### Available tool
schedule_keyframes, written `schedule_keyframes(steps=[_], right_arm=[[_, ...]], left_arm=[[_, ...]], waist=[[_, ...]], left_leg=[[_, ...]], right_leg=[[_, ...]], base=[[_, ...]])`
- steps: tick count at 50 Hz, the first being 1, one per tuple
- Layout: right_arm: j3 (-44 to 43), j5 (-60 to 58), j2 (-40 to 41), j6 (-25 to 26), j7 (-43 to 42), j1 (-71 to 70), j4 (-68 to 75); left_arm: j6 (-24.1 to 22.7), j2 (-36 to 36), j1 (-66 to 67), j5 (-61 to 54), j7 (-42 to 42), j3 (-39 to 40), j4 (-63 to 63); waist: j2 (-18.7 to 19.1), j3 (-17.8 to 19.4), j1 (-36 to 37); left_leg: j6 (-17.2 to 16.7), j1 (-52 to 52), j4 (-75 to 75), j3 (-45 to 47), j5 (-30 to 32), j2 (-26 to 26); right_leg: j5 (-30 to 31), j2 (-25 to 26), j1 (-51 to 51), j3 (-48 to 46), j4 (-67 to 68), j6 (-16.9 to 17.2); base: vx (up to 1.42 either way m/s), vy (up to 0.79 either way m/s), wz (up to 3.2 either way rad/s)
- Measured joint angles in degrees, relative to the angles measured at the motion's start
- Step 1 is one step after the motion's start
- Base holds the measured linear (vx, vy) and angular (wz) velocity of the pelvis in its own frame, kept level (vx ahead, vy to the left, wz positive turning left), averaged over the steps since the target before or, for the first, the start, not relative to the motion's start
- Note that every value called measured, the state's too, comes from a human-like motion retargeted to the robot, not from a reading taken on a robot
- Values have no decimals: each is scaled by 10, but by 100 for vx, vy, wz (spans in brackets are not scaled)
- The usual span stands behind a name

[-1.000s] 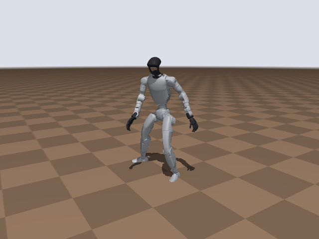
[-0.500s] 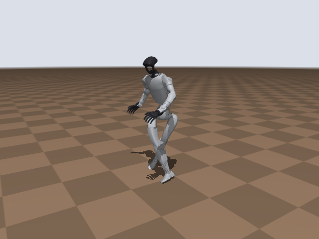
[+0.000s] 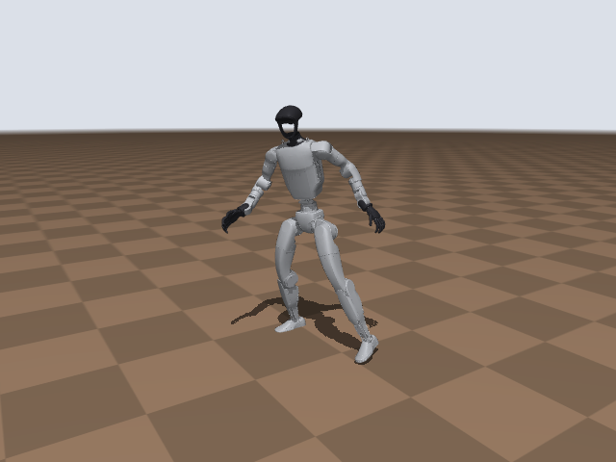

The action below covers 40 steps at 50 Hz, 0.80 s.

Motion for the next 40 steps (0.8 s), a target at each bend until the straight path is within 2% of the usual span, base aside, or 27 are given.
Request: schedule_keyframes(steps=[2,4,5,6,7,8,10,12,14,16,20,22,24,26,29,32,35,37,40], right_arm=[[30,20,-17,-4,-16,-76,-9],[50,31,-26,-3,-42,-146,-18],[55,32,-29,-1,-56,-176,-21],[55,27,-25,4,-68,-192,-21],[53,21,-19,9,-79,-203,-20],[48,10,-8,15,-86,-202,-19],[48,-11,21,35,-97,-190,-8],[44,-30,58,45,-98,-158,-1],[45,-48,86,50,-107,-129,16],[35,-68,110,54,-119,-88,39],[-5,-97,154,72,-141,-3,111],[-19,-102,169,76,-146,21,156],[-21,-103,172,82,-138,32,198],[-15,-103,170,86,-111,40,230],[1,-90,153,93,-54,36,262],[-4,-69,143,99,-8,43,277],[-21,-54,140,102,-5,49,295],[-34,-63,146,102,-16,64,304],[-35,-82,140,109,-11,68,324]], left_arm=[[4,-22,3,-54,-1,5,45],[20,-43,-35,-88,-12,-4,117],[32,-50,-64,-94,-25,-11,160],[52,-53,-101,-68,-57,-23,203],[69,-55,-137,-32,-90,-35,240],[79,-55,-169,25,-125,-48,266],[93,-51,-223,93,-149,-78,272],[79,-43,-244,82,-113,-91,227],[48,-39,-263,17,-70,-93,175],[21,-32,-273,-56,-54,-77,132],[12,-4,-288,-115,-52,-36,78],[5,22,-290,-97,-43,-30,55],[4,51,-295,-87,-24,-33,35],[0,81,-297,-99,-8,-35,20],[7,105,-322,-124,2,-38,24],[20,116,-345,-160,-4,-33,41],[23,108,-362,-208,16,-18,48],[11,96,-354,-244,34,-4,35],[-9,55,-344,-277,56,5,4]], waist=[[12,17,28],[19,47,45],[20,64,52],[20,83,56],[22,100,56],[27,115,50],[25,142,35],[25,151,5],[26,148,-12],[27,135,-25],[24,99,-23],[35,92,-15],[31,87,-18],[20,86,-22],[-8,106,-27],[-18,119,-56],[-21,127,-85],[-16,118,-95],[-13,115,-109]], left_leg=[[-7,4,-1,-50,-62,6],[-3,-10,68,-59,-169,-6],[3,-19,108,-55,-221,-17],[27,-26,139,-51,-250,-36],[44,-33,167,-50,-272,-52],[46,-42,192,-56,-280,-65],[109,-45,197,-60,-268,-109],[121,-60,214,-76,-267,-134],[114,-46,147,-86,-232,-147],[107,-39,98,-91,-202,-153],[79,-26,23,-83,-154,-152],[19,-28,25,-71,-152,-124],[12,-41,33,-62,-150,-116],[17,-56,52,-54,-159,-110],[66,-54,55,-30,-152,-118],[74,-68,87,-30,-165,-111],[75,-73,96,-28,-171,-96],[70,-86,121,-21,-190,-65],[56,-38,41,-2,-149,-41]], right_leg=[[-40,-35,-16,-77,64,-13],[-86,-81,-37,-108,131,-39],[-105,-103,-50,-102,162,-53],[-110,-117,-62,-64,179,-67],[-112,-126,-70,-22,192,-78],[-109,-122,-70,25,194,-83],[-92,-113,-64,132,175,-88],[-85,-102,-61,185,185,-78],[-59,-104,-36,180,119,-74],[-28,-118,-16,129,72,-55],[26,-135,10,18,4,-5],[42,-118,11,-35,-2,8],[46,-114,10,-85,-13,11],[31,-117,-8,-106,10,18],[15,-109,-4,-60,-44,9],[-23,-95,-7,-6,-44,12],[-65,-80,-17,25,-23,13],[-108,-60,-68,44,71,7],[-137,-29,-72,64,78,-18]], base=[[2,84,-162],[-8,80,-92],[-11,74,-38],[-11,69,-1],[-10,61,50],[-7,53,80],[-1,42,108],[10,33,114],[6,24,67],[8,16,50],[8,6,-2],[0,0,-56],[-3,-7,-48],[0,-13,-47],[-7,-21,-64],[-5,-24,-4],[-4,-30,-1],[1,-38,-29],[-1,-43,-40]])
